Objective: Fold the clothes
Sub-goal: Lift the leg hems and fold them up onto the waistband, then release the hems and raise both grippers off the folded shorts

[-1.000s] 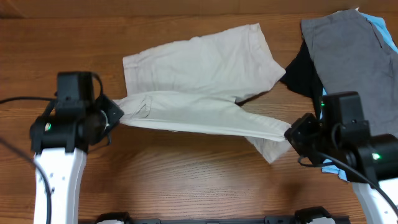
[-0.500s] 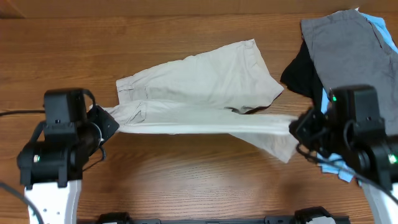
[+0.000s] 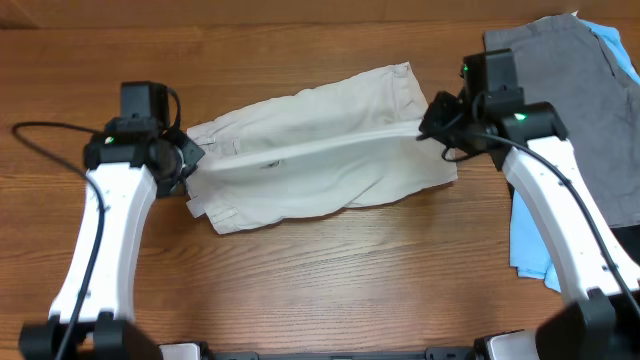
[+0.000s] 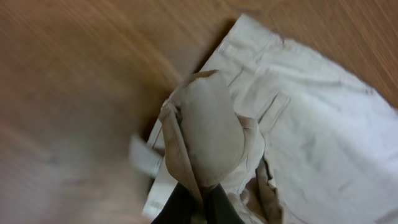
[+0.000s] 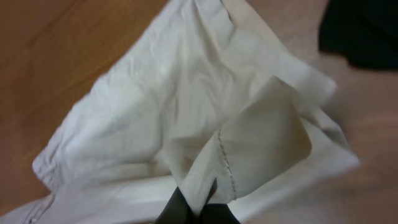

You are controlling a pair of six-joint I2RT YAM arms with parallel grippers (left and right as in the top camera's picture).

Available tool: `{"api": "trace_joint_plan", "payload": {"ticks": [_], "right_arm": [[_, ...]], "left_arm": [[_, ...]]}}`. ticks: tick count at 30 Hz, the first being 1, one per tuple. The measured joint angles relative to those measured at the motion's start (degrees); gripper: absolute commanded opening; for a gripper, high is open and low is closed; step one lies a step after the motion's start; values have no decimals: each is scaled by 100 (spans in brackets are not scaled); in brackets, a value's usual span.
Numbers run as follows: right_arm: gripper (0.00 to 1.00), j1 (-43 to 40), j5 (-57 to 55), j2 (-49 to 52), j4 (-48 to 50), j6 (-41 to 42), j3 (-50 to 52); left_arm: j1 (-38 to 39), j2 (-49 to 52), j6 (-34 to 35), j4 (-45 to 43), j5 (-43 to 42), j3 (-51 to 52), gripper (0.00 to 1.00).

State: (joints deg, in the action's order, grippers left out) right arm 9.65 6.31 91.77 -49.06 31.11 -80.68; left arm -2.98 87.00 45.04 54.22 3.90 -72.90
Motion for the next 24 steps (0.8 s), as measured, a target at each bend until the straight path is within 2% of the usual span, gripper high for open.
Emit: {"api": "trace_joint_plan", "payload": {"ticks": [8,18,20,21,22,23,24], "right_arm": [[4,4,-74,636,1292,-186,2],[4,4,-214,1462,2232,-267,2],[4,4,-243,1565,2430,-269,2],[5,4,-260,1620,2529,-269,2],[15,2,-291,1661,2594,-271,2],[33,4,-334,1709,2653,-249,2],[66,4,-396,1733,2697,-306,2]], "left_arm": [[2,1003,2,-1329,42,-2,5],[0,1169,4,-2249,197,-9,13],[0,1169,4,-2389,238,-9,19],[0,1172,4,-2474,267,-9,25],[0,1176,4,-2540,299,-9,47],[0,1180,26,-2583,350,-9,61],[-7,1198,-4,-2645,442,-11,76]]}}
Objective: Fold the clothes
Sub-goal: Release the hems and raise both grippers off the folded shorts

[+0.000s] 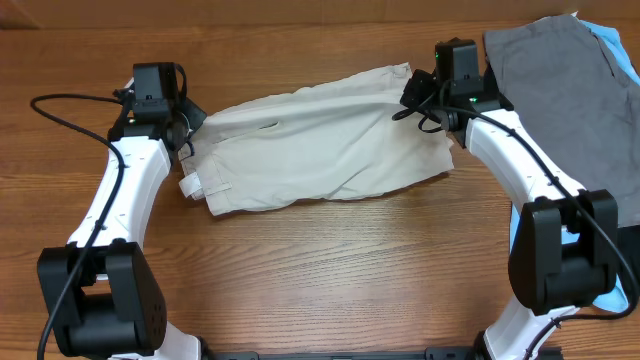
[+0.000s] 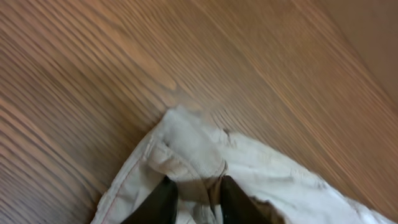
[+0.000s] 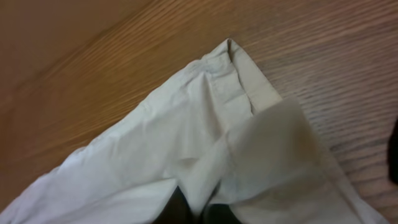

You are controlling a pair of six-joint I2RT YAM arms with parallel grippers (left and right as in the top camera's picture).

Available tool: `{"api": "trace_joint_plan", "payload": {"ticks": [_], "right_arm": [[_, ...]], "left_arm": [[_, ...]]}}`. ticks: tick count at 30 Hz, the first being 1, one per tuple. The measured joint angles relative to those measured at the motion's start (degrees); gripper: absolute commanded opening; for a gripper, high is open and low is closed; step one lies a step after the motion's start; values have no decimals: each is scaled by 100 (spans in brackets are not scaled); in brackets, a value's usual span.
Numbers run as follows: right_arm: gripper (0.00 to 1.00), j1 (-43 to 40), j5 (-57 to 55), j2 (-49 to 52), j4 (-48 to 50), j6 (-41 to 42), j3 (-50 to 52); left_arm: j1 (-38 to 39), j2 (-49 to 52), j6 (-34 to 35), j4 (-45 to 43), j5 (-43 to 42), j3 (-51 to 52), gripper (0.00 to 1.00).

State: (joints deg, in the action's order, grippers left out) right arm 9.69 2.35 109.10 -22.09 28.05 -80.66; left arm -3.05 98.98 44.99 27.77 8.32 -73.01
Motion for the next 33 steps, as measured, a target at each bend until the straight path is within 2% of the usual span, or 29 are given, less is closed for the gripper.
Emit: {"api": "trace_joint_plan", "payload": {"ticks": [1,2,7,12,19,23,24,25,26,27,28,29,30,33], "right_arm": [[94,-20,-120,52,79,28,-2],[100,-52,-234,90,107,17,-2],[100,-273,-645,210,111,-7,-2],[100,-291,-857,136,-560,-153,-35],[100,-291,0,-597,-1451,-1045,-105],[98,-289,487,-822,-1722,-1375,-184],[95,-289,551,-822,-1775,-1427,-184],[82,-284,619,-822,-1847,-1462,-184],[66,-284,662,-822,-1886,-1475,-184],[47,-284,706,-822,-1902,-1499,-184],[22,-284,778,-822,-1895,-1528,-184],[9,-284,844,-822,-1864,-1550,-184],[4,-284,931,-822,-1818,-1561,-184],[4,-273,1117,-822,-1641,-1572,-184]], "left_arm": [[-17,24,9,-79,114,0,98],[-46,50,7,-153,216,0,100],[-234,144,-83,-407,527,-2,100],[-238,144,-601,-127,330,-98,100],[-238,144,-1414,1029,-448,-264,100],[-229,144,-1827,1106,-688,-264,100],[-229,146,-1941,1049,-752,-264,98],[-229,162,-2076,944,-844,-264,92],[-229,181,-2212,813,-946,-269,63],[-229,210,-2347,691,-1034,-271,30],[-229,240,-2459,579,-1126,-271,9],[-223,282,-2553,476,-1207,-273,4],[-219,326,-2616,398,-1270,-278,4],[-192,428,-2750,352,-1349,-278,4]]}}
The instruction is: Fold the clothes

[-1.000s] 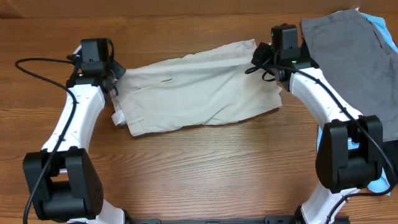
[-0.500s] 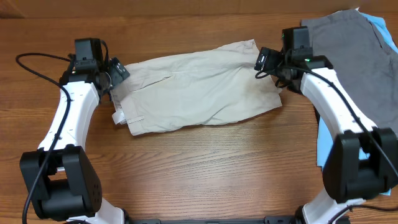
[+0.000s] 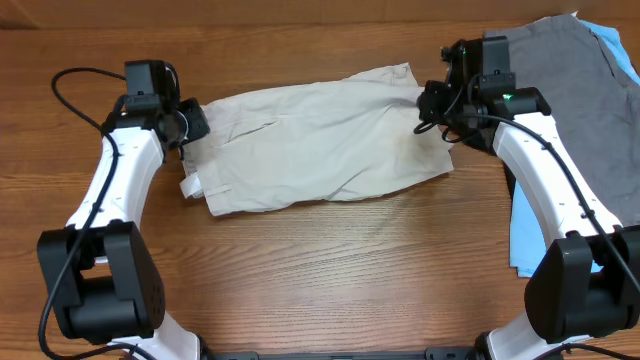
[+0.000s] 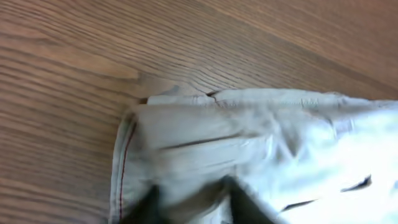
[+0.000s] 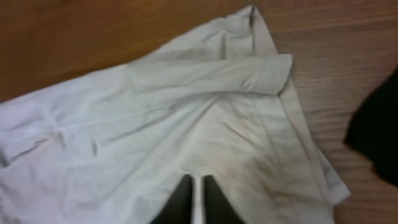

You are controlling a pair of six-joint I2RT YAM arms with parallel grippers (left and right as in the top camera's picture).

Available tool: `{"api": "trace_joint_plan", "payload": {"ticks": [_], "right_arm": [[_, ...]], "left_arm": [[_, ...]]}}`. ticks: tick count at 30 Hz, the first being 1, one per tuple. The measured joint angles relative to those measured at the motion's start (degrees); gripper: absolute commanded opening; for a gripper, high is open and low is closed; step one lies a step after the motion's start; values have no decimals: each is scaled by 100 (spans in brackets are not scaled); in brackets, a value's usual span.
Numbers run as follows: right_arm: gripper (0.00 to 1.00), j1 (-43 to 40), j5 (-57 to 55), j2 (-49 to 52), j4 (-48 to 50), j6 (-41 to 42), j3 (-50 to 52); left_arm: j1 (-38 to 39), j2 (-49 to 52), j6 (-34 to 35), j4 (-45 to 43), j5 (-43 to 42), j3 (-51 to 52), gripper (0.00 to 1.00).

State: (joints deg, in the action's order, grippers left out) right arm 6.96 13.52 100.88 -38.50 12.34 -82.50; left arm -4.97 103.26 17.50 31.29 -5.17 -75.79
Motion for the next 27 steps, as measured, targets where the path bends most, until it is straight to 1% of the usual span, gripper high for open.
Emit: {"api": "trace_joint_plan", "payload": {"ticks": [7,9,10,11,12,13,14,15,16,17,18,19,21,23,24,25,26,27], "right_arm": [[4,260,157,50,262,-2,0],[4,382,175,208,334,0,0],[4,422,190,297,380,-2,0],[4,433,195,334,391,-2,0],[4,439,212,396,422,-2,0],[4,437,214,448,439,-2,0],[4,437,214,498,448,0,0],[4,435,212,522,446,-2,0],[4,433,214,540,450,-2,0],[4,433,214,549,450,-2,0],[4,433,214,551,459,0,0],[4,433,214,551,463,-4,0],[4,433,216,551,468,0,0],[4,433,214,551,439,-2,0],[4,433,212,551,417,-4,0],[4,433,216,551,393,-7,0],[4,433,214,553,352,-11,0],[4,433,214,553,334,-13,0]], "left_arm": [[280,-4,-184,275,-28,-79,4],[435,-39,-240,444,105,-175,4],[505,-39,-258,623,308,-262,5],[542,-50,-269,693,446,-302,13],[579,-57,-267,761,684,-339,23],[603,-66,-236,800,916,-356,63],[612,-74,-223,837,1287,-367,78],[599,-74,-221,835,1506,-367,89],[570,-74,-221,817,1676,-367,96],[535,-74,-219,785,1825,-367,100],[494,-74,-214,721,1954,-367,100],[448,-74,-205,640,2059,-369,100],[378,-74,-162,717,2138,-446,95],[332,-74,-155,1145,2109,-708,71],[332,-72,-140,1460,2017,-949,53],[343,-72,-155,1716,1902,-1182,30],[358,-72,-168,1893,1738,-1467,12],[382,-81,-195,1928,1613,-1665,4]]}}
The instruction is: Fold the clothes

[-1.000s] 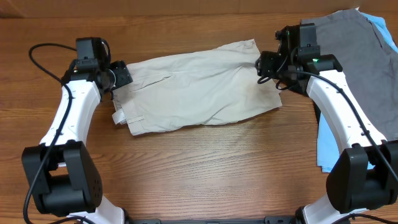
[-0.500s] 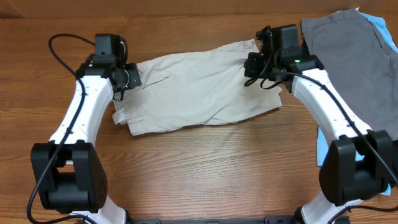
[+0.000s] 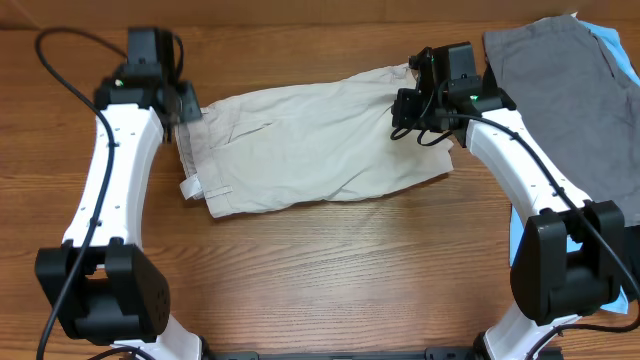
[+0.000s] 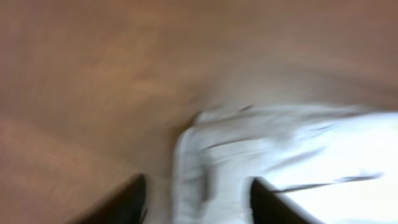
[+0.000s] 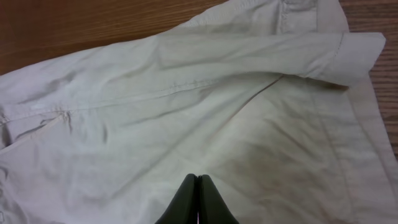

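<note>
Beige shorts point(image 3: 320, 145) lie spread flat across the middle of the table, with the waistband end to the left. My left gripper point(image 3: 184, 106) hovers at that left end. In the blurred left wrist view it point(image 4: 199, 202) is open wide, with the shorts' corner point(image 4: 205, 155) below it and nothing held. My right gripper point(image 3: 402, 112) is above the right end of the shorts. There the gripper point(image 5: 198, 194) is shut and empty over the fabric point(image 5: 186, 106), whose hem fold point(image 5: 354, 59) lies to the right.
A grey garment point(image 3: 570, 90) lies at the back right on top of a blue one point(image 3: 530, 240), close to my right arm. Black cables loop from both arms. Bare wood runs along the front of the table.
My left gripper has opened wider and moved slightly off the waistband corner towards the far edge. My right gripper has moved left over the shorts and now shows no gap. The shorts lie unchanged.
Both grippers were first shut on the shorts' two ends, holding a raised ridge of cloth between them. Then they held those ends near the far edge. Then the cloth was let go, and the shorts now lie flat.
</note>
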You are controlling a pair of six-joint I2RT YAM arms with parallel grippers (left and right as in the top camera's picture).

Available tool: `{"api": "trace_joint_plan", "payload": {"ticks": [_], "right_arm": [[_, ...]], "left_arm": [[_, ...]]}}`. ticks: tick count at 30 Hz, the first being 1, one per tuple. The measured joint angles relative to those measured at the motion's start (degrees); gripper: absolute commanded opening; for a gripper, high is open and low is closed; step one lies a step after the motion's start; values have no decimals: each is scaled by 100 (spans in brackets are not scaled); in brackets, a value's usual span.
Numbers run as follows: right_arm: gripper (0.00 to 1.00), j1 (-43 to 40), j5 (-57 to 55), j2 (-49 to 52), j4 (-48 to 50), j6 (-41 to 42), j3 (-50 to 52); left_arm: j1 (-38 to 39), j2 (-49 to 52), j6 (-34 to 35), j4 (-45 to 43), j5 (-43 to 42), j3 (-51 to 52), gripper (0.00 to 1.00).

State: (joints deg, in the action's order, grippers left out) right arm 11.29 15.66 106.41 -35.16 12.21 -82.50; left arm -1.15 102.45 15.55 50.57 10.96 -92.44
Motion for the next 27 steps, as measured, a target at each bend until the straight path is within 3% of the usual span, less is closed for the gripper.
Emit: {"api": "trace_joint_plan", "payload": {"ticks": [4,11,21,27], "right_arm": [[4,0,2,0,0,-2,0],[4,0,0,0,4,-4,0],[5,0,-260,7,363,-4,0],[5,0,-328,358,723,-7,-2]], "left_arm": [[181,-63,-372,-44,-713,-527,4],[520,273,-796,203,-1189,-542,4],[525,1836,-997,76,-988,-455,4],[525,1998,-955,-245,-756,-446,4]]}}
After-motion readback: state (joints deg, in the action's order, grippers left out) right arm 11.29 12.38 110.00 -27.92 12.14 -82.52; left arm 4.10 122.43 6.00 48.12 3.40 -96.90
